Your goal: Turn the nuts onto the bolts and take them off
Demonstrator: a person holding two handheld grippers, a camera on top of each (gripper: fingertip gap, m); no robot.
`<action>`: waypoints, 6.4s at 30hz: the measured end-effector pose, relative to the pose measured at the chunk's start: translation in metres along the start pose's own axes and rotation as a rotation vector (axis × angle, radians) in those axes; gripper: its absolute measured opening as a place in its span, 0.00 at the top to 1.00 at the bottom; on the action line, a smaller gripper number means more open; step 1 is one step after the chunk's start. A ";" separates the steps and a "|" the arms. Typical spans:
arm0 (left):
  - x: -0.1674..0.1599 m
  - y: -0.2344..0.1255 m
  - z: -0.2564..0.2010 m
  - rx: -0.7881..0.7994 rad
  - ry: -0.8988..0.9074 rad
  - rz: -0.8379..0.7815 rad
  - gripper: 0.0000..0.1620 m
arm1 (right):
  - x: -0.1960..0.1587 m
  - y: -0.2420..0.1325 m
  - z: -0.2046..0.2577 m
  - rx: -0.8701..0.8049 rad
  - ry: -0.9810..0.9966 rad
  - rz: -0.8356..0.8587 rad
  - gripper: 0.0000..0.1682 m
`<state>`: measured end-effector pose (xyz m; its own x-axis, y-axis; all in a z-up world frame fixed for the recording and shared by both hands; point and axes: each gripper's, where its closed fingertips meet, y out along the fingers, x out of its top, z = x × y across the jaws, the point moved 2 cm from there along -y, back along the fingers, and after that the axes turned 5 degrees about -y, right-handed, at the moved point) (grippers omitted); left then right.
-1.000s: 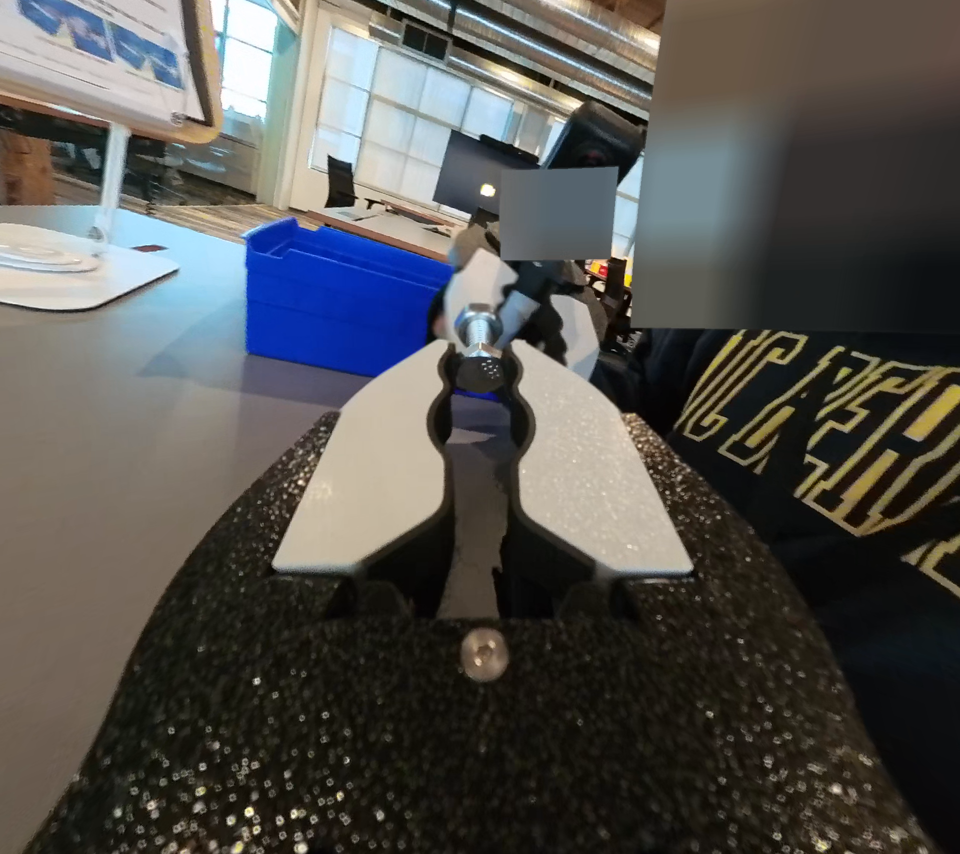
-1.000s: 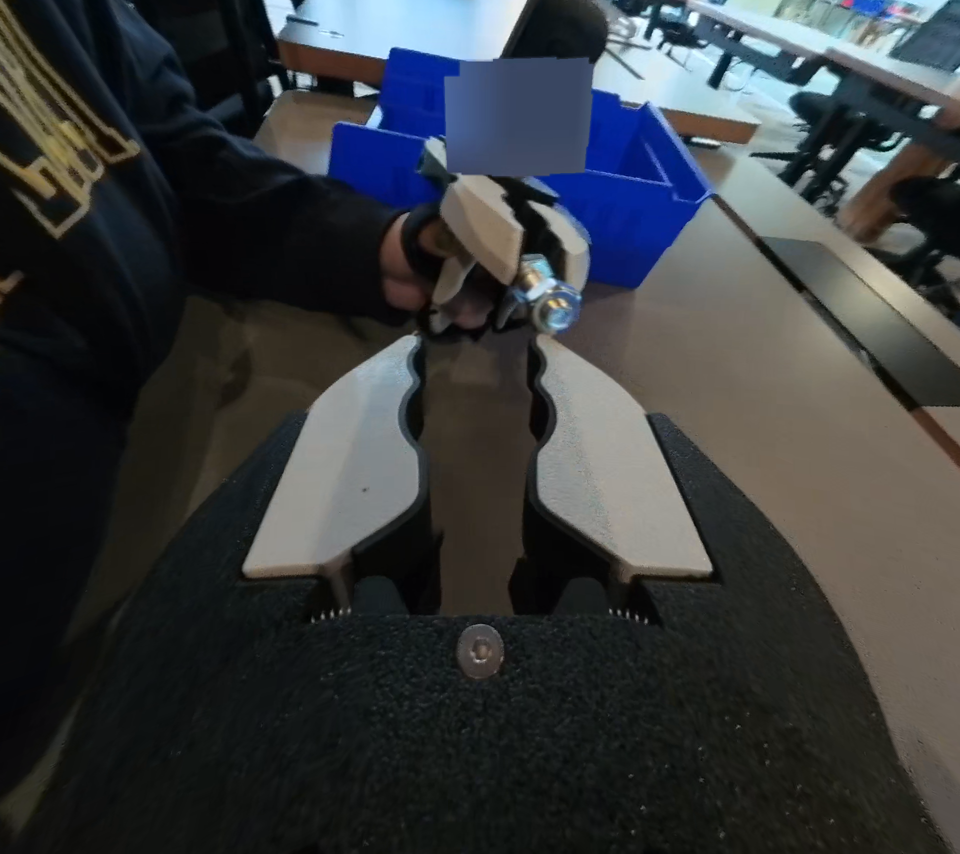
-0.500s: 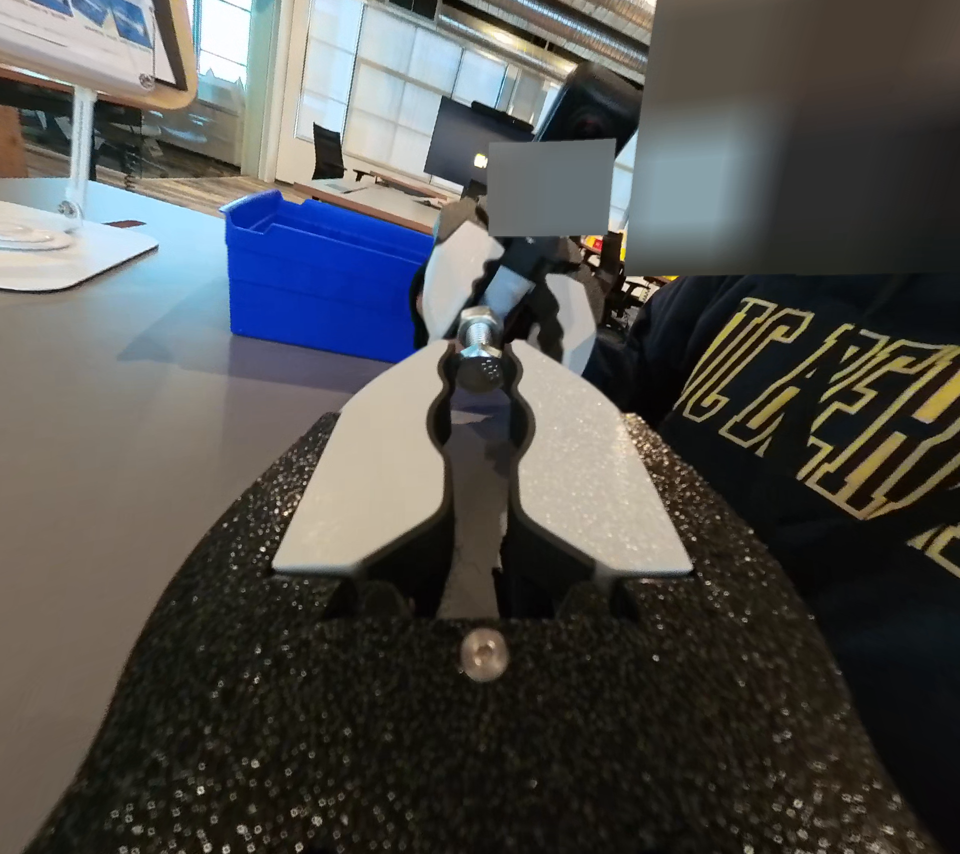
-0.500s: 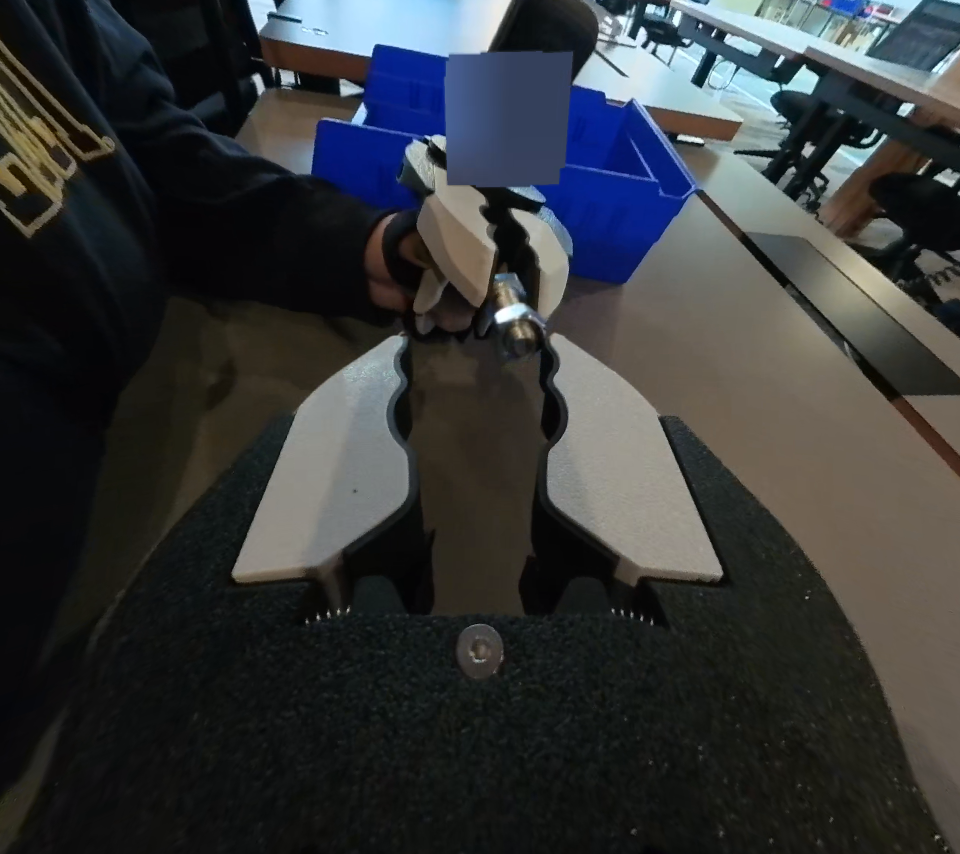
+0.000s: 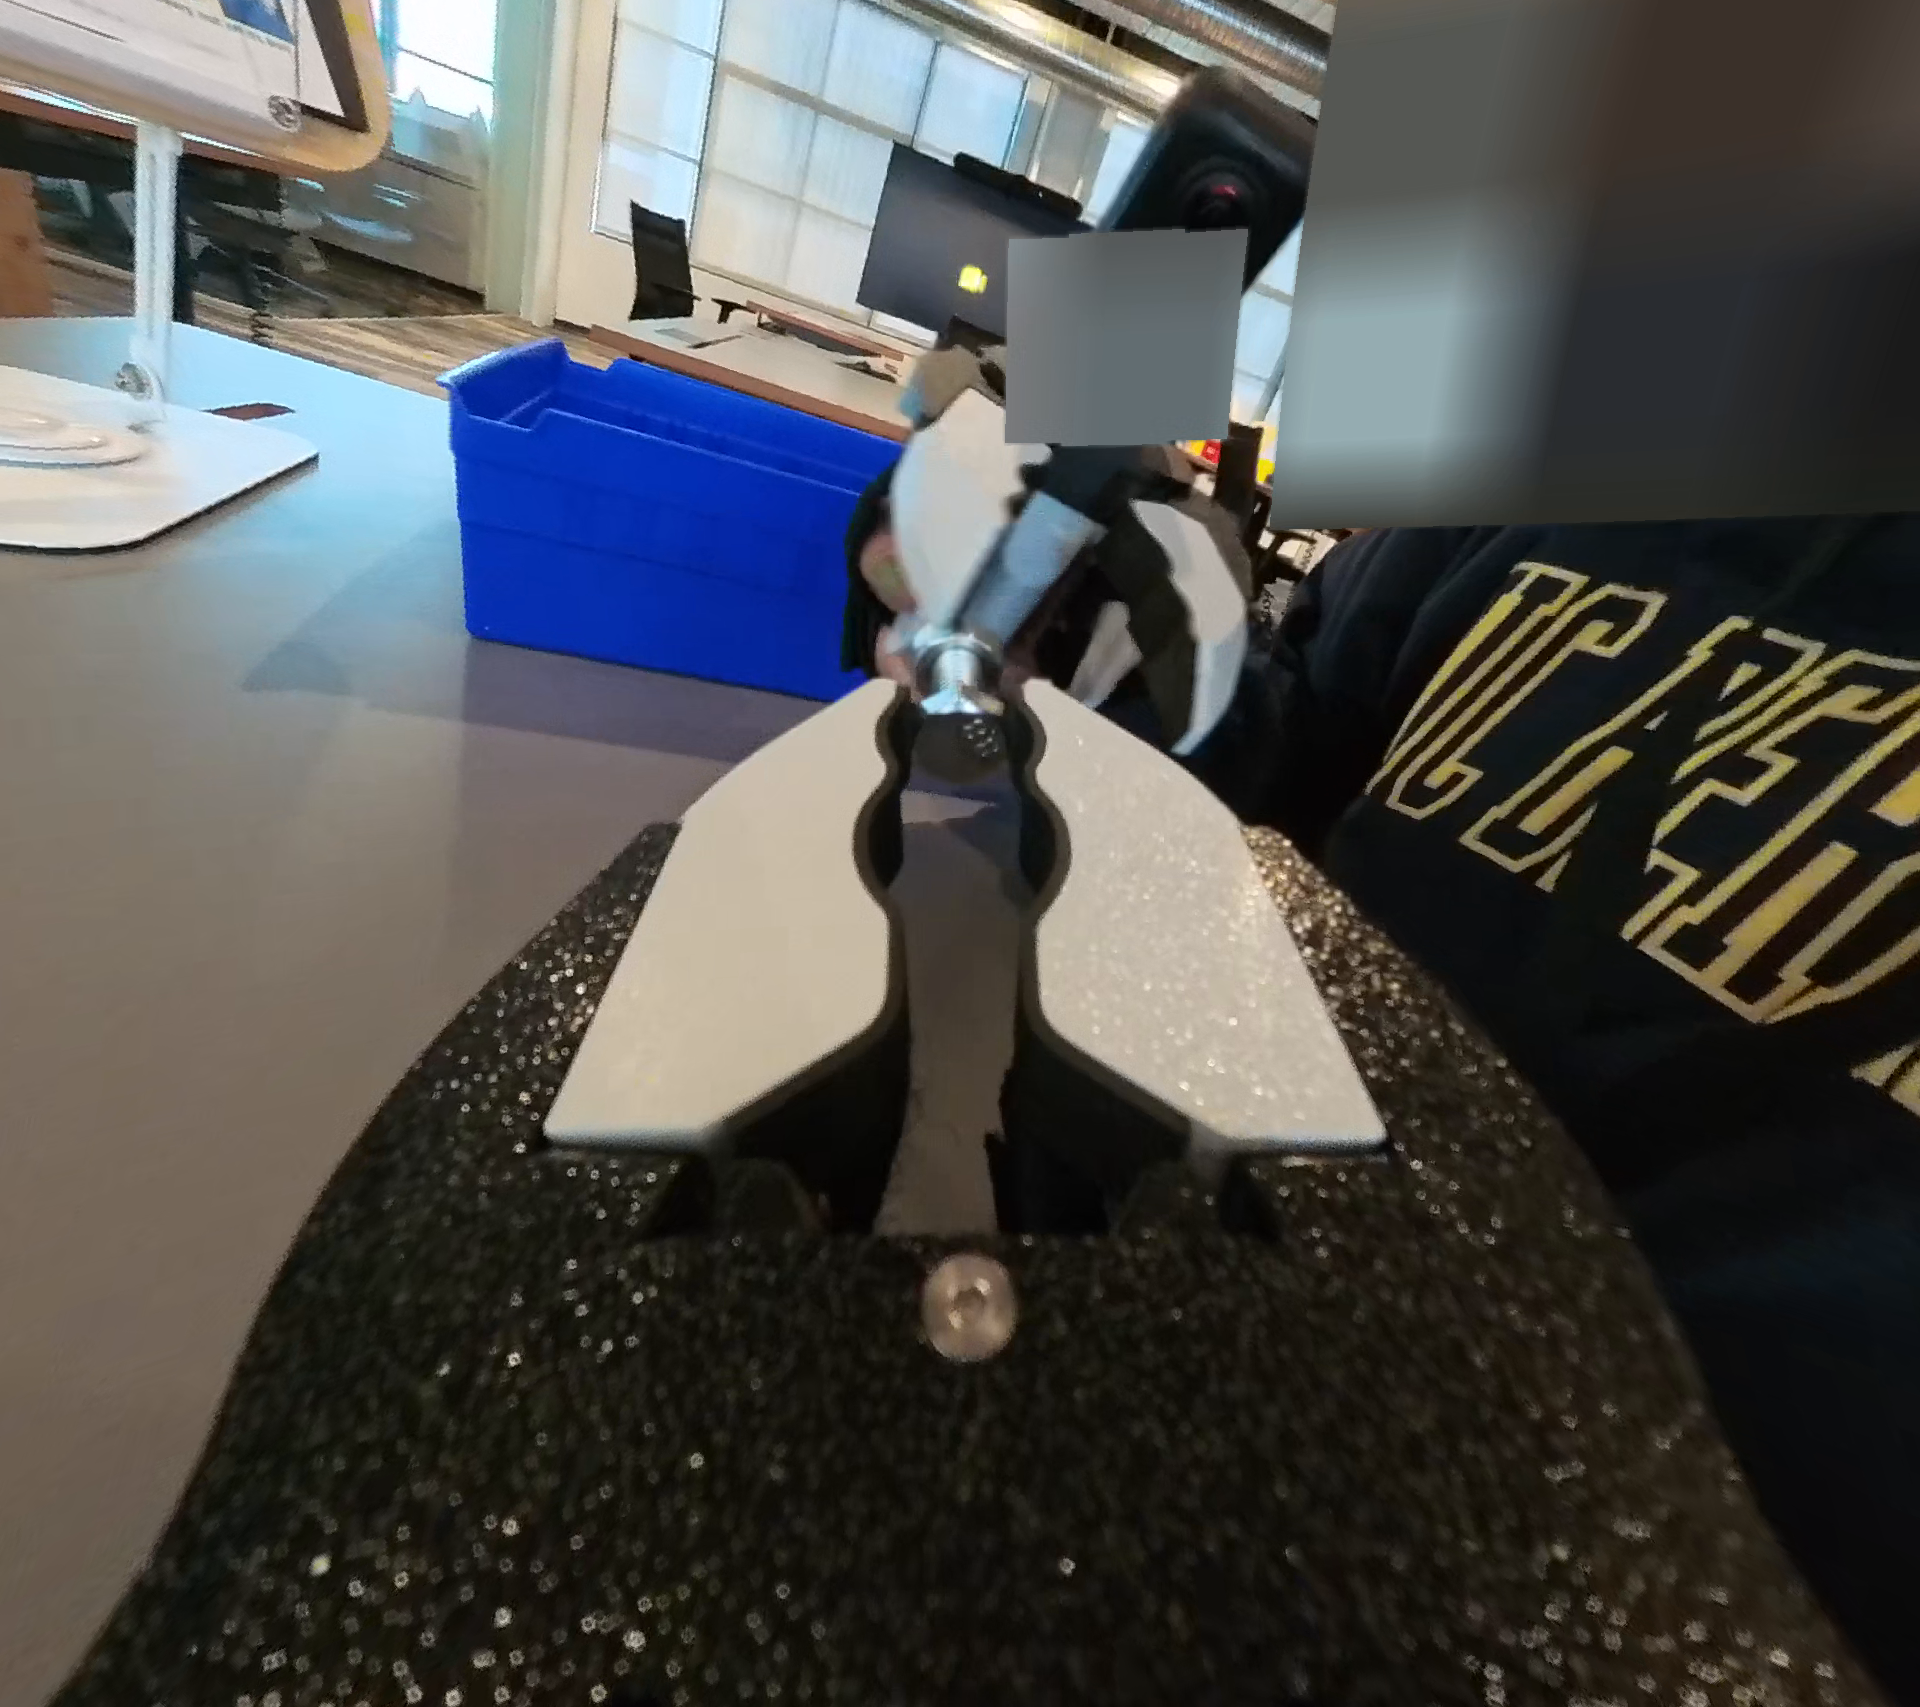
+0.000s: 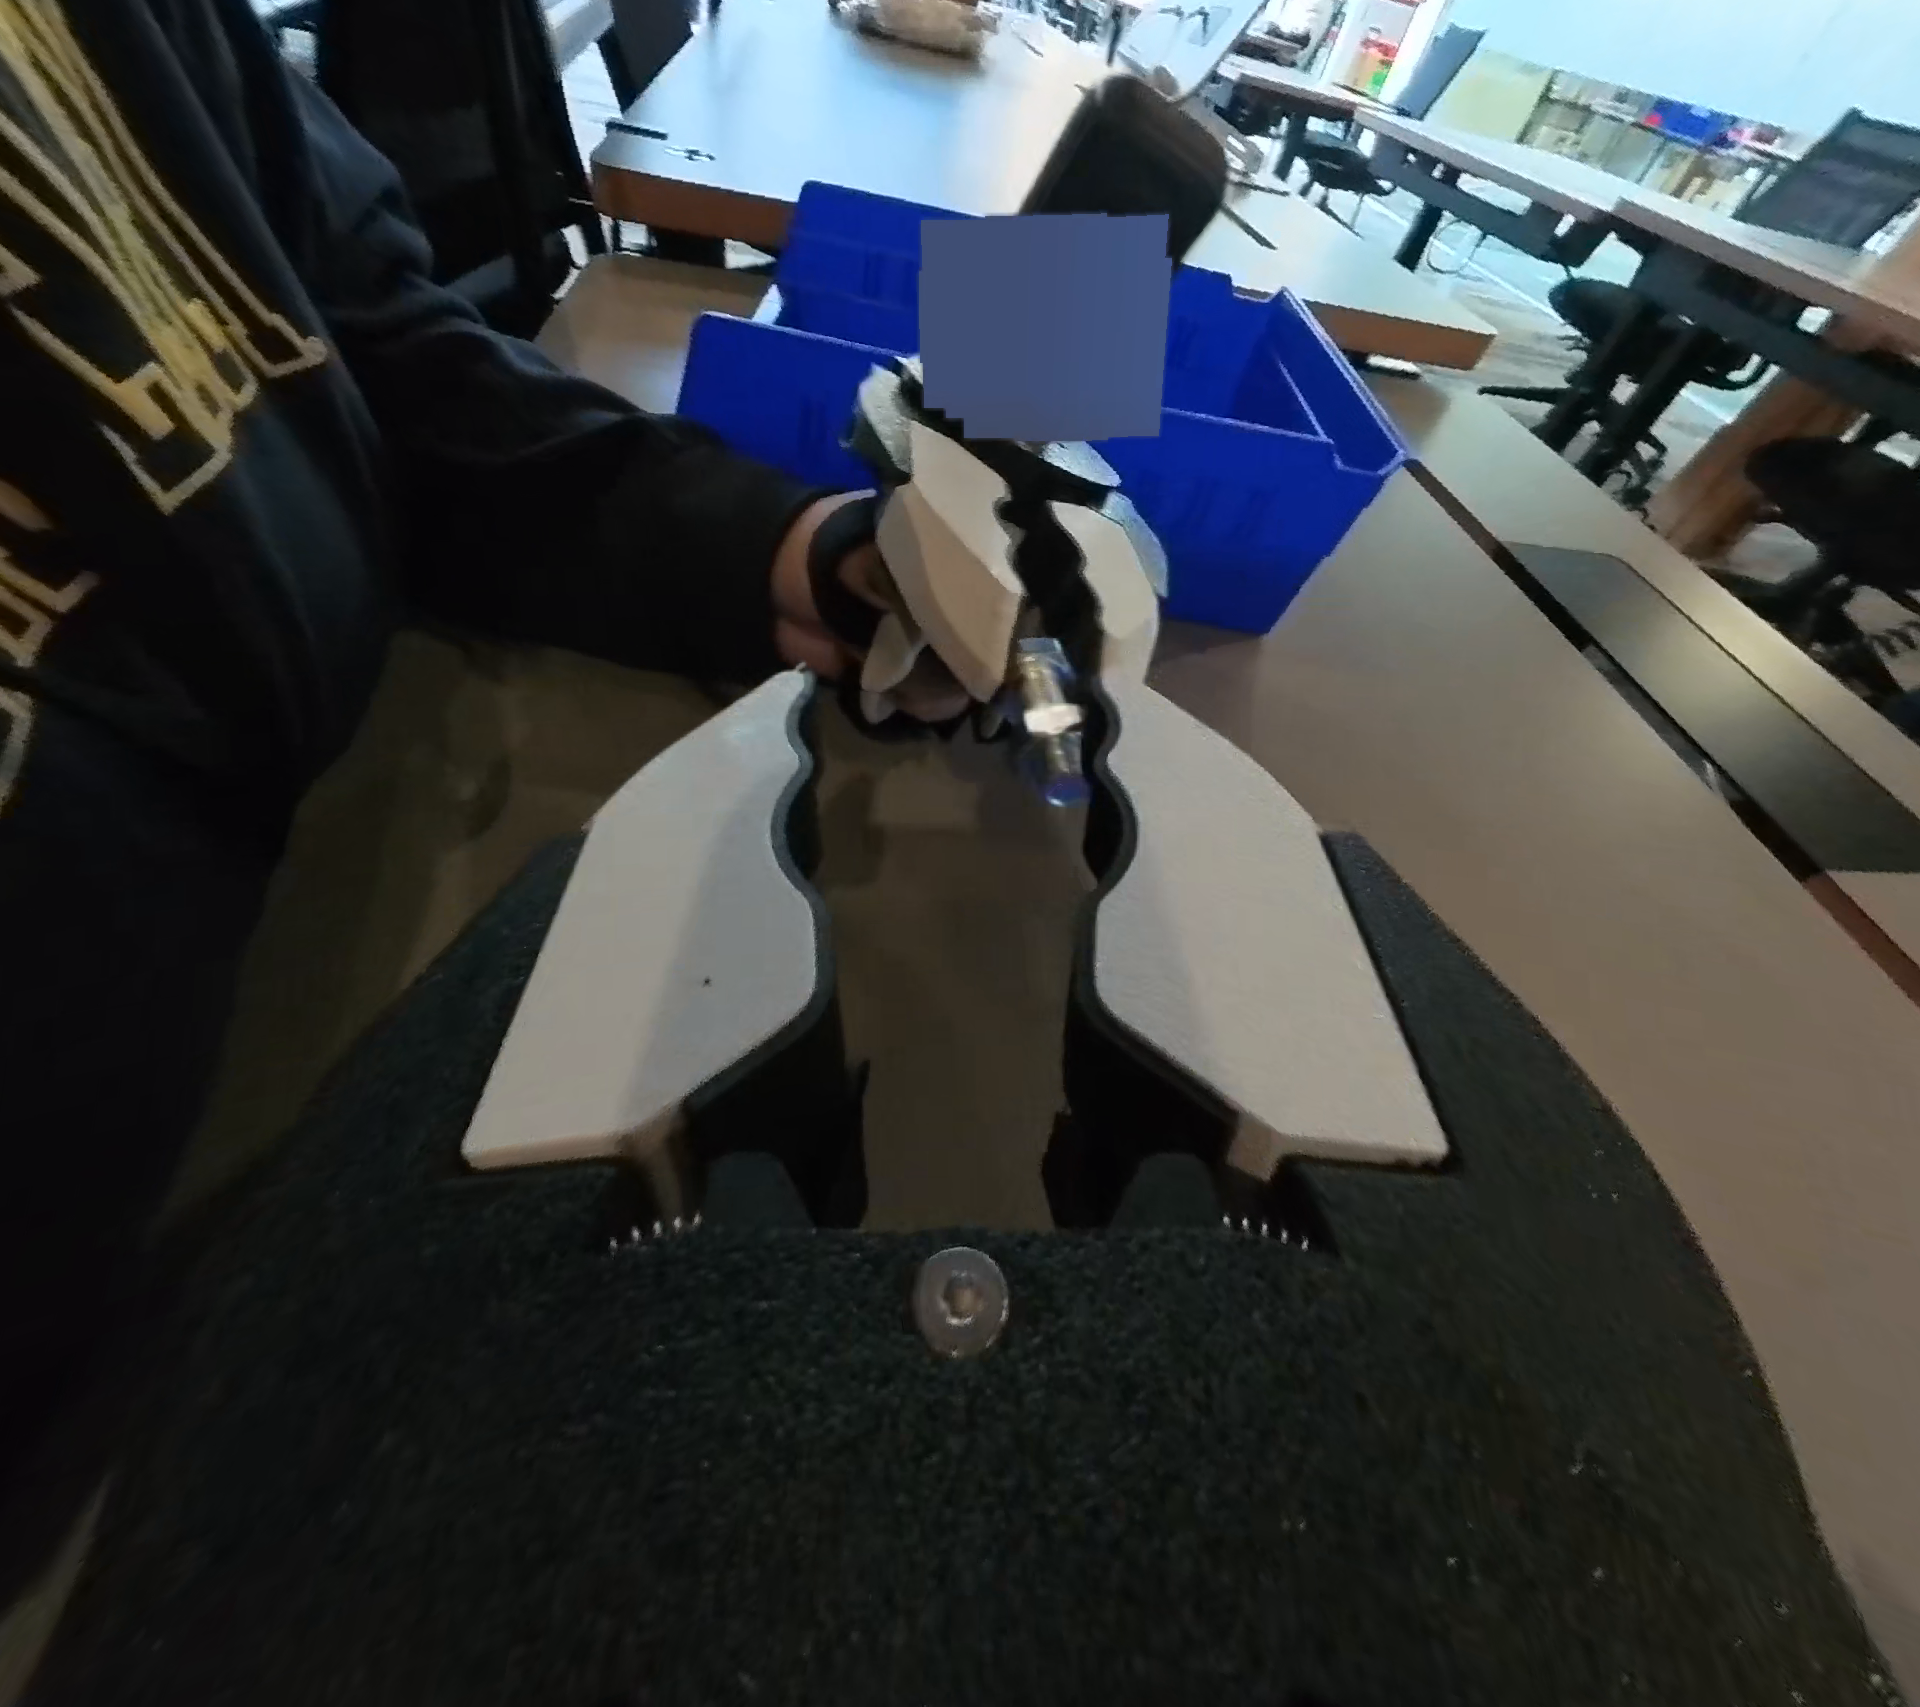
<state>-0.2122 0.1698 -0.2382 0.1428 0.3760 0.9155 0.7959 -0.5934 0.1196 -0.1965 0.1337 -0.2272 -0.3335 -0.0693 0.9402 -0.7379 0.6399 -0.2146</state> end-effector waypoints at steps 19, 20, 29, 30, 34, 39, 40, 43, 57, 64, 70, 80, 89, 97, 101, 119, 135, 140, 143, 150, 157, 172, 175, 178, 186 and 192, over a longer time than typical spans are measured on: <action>0.006 -0.002 -0.001 -0.014 -0.016 -0.059 0.90 | -0.024 0.000 0.006 0.114 0.093 0.133 0.82; 0.005 -0.003 0.000 -0.004 -0.017 -0.053 0.90 | -0.023 0.001 0.009 0.137 0.093 0.123 0.82; -0.004 0.000 0.006 0.025 -0.019 0.010 0.90 | -0.004 0.000 0.006 0.066 0.019 0.006 0.74; -0.004 0.001 0.005 0.022 -0.017 0.015 0.90 | -0.005 0.000 0.004 0.054 0.022 0.012 0.73; -0.003 0.002 0.000 -0.009 -0.008 -0.002 0.89 | -0.012 0.000 -0.002 0.021 0.054 0.046 0.72; 0.007 -0.006 0.004 0.006 -0.024 -0.067 0.90 | -0.021 0.002 0.003 0.082 0.082 0.100 0.78; 0.007 -0.006 0.005 0.014 -0.028 -0.066 0.90 | -0.020 0.002 0.007 0.108 0.083 0.093 0.79; 0.002 -0.004 0.009 0.037 -0.028 -0.026 0.90 | -0.012 0.002 0.013 0.140 0.054 0.041 0.79; 0.003 -0.002 0.002 -0.012 -0.033 -0.048 0.90 | -0.020 0.002 -0.001 0.037 0.073 0.081 0.72; 0.001 0.000 0.002 -0.014 -0.030 -0.043 0.90 | -0.022 -0.001 0.000 0.069 0.104 0.098 0.74; 0.002 0.000 0.001 -0.024 -0.037 -0.061 0.90 | -0.023 -0.001 0.001 0.079 0.112 0.105 0.75; 0.006 -0.003 0.000 -0.038 -0.046 -0.088 0.90 | -0.018 -0.003 -0.011 -0.024 0.087 0.063 0.76; 0.001 0.005 -0.006 -0.059 -0.018 -0.065 0.90 | -0.012 -0.002 -0.009 -0.054 0.023 0.051 0.89; 0.013 0.000 -0.002 0.027 0.031 -0.106 0.61 | 0.024 -0.048 -0.019 -0.297 0.057 0.104 0.89; 0.008 0.000 0.002 0.080 0.063 -0.058 0.93 | 0.034 -0.128 -0.032 -0.566 0.072 0.362 0.89; -0.004 0.000 0.018 0.199 0.099 0.022 0.98 | -0.168 -0.280 -0.029 -0.329 0.647 1.448 0.88; -0.001 -0.003 0.024 0.333 0.136 -0.009 1.00 | 0.040 -0.117 -0.043 -0.776 0.167 0.215 1.00; -0.003 -0.008 0.033 0.451 0.199 -0.034 1.00 | 0.002 -0.048 -0.057 -0.763 0.179 0.080 1.00; -0.004 -0.006 0.031 0.465 0.241 -0.013 1.00 | -0.025 -0.039 -0.067 -0.810 0.203 0.026 1.00; -0.002 -0.005 0.028 0.464 0.257 -0.025 1.00 | -0.055 -0.033 -0.057 -0.860 0.094 0.070 1.00; 0.014 -0.002 0.007 0.472 0.357 -0.035 1.00 | -0.054 -0.027 -0.052 -0.796 0.103 0.038 1.00; 0.125 -0.162 0.008 1.075 0.262 0.301 1.00 | -0.050 -0.023 -0.048 -0.732 0.113 -0.010 1.00; 0.105 -0.199 0.045 1.106 0.067 0.471 0.90 | -0.050 -0.023 -0.048 -0.720 0.124 -0.017 1.00; 0.067 -0.218 0.072 1.055 -0.103 0.679 0.76 | -0.051 -0.022 -0.048 -0.712 0.129 -0.017 1.00; 0.010 -0.242 0.102 0.961 -0.141 1.091 0.56 | -0.052 -0.019 -0.047 -0.690 0.136 -0.011 1.00; -0.002 -0.255 0.114 0.933 -0.135 1.252 0.64 | -0.052 -0.019 -0.047 -0.680 0.140 -0.009 1.00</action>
<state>-0.3488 0.4013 -0.3144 0.9756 0.0889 0.2007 0.1970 0.0492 -0.9792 -0.1379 0.1612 -0.2598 -0.2164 -0.0067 0.9763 -0.1931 0.9805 -0.0361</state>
